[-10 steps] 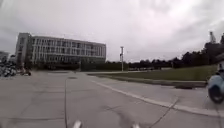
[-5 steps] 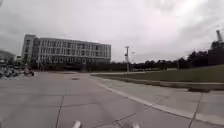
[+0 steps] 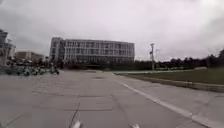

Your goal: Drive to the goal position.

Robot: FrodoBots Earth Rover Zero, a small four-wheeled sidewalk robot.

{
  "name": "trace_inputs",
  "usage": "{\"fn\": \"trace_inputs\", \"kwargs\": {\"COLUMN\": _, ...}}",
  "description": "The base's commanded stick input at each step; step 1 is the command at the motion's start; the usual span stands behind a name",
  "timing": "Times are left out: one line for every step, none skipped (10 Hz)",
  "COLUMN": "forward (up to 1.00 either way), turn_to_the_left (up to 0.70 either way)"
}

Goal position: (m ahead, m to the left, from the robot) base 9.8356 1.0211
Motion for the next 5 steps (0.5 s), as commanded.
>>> {"fn": "trace_inputs", "kwargs": {"forward": 0.7, "turn_to_the_left": 0.03}}
{"fn": "trace_inputs", "kwargs": {"forward": 0.7, "turn_to_the_left": 0.03}}
{"fn": "trace_inputs", "kwargs": {"forward": 0.7, "turn_to_the_left": 0.03}}
{"fn": "trace_inputs", "kwargs": {"forward": 0.7, "turn_to_the_left": 0.03}}
{"fn": "trace_inputs", "kwargs": {"forward": 0.7, "turn_to_the_left": 0.03}}
